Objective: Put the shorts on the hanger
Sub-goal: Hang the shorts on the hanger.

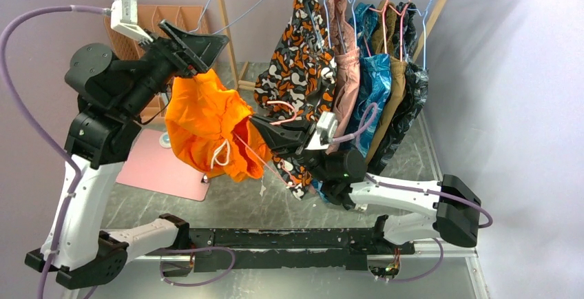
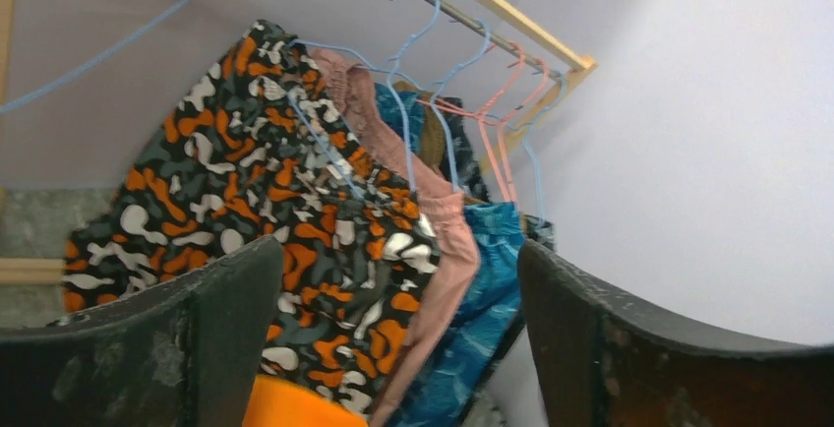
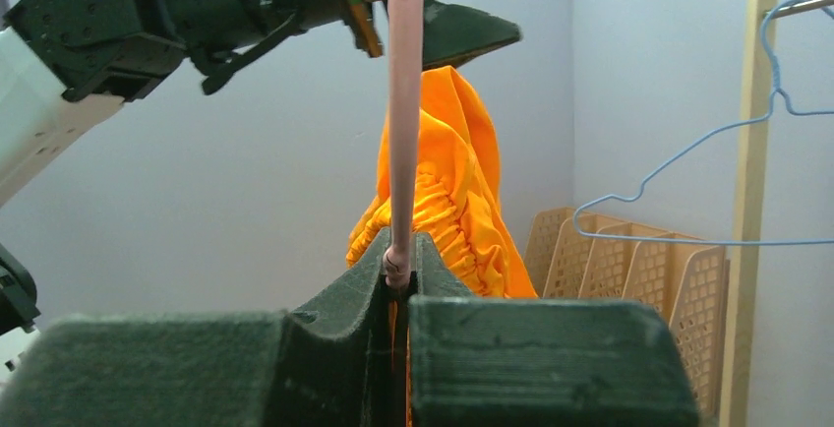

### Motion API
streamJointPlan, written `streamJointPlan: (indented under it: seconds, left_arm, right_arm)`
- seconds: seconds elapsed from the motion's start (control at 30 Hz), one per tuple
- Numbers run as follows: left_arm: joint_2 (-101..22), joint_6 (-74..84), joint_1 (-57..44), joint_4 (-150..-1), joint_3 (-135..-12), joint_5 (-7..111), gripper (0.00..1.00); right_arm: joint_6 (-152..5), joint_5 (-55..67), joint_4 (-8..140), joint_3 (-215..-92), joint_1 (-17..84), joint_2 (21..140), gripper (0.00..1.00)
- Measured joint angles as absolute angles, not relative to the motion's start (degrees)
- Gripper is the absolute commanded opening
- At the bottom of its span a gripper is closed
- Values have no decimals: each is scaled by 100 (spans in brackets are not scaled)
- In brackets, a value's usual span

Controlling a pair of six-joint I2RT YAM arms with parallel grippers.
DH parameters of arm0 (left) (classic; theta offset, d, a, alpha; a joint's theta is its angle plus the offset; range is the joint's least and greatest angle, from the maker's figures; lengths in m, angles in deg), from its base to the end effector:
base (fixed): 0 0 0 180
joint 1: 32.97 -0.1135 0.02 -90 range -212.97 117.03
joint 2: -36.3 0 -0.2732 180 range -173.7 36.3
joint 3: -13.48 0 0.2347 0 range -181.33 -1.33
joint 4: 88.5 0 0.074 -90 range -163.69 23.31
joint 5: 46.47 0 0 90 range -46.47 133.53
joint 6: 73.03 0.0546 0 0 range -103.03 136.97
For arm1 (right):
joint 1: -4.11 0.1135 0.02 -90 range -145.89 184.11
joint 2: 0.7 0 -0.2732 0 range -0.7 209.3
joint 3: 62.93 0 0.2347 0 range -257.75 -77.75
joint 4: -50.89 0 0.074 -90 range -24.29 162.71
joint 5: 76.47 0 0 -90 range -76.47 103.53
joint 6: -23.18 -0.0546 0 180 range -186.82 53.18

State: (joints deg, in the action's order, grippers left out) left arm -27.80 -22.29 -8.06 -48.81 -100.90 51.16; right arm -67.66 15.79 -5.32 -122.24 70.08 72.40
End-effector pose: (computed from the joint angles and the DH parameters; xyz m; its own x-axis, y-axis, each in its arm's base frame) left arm 0.1571 -0.0810 0.5633 -0.2100 -0.5940 -0.7765 0.5204 0.6045 -0.6032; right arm 0.1092 0.2397 0.4057 0.2615 0.6224 -0.7378 -0.9047 0.4244 0.0374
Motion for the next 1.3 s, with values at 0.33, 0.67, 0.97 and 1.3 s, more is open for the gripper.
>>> streamJointPlan:
  seconds: [0.33, 0.67, 0.97, 1.3]
  left_arm:
    - [-1687, -1467, -806, -4813, -9310, 5383, 94]
    - [-1462, -188, -804, -4592, -8209, 6100, 97]
    - [-1475, 728, -535, -4614, -7308, 6124, 97]
    - [-1687, 1106, 739, -4889, -7175, 4891, 98]
  right_arm:
    - [-6825, 2259, -425, -11964, 6943, 6776, 0]
    - [-6882, 3179, -33, -11990, 6869, 6759, 0]
    - [-7059, 3396, 797, -12414, 6869, 6763, 0]
    - [-7096, 3435, 1167, -12595, 6866, 6868, 0]
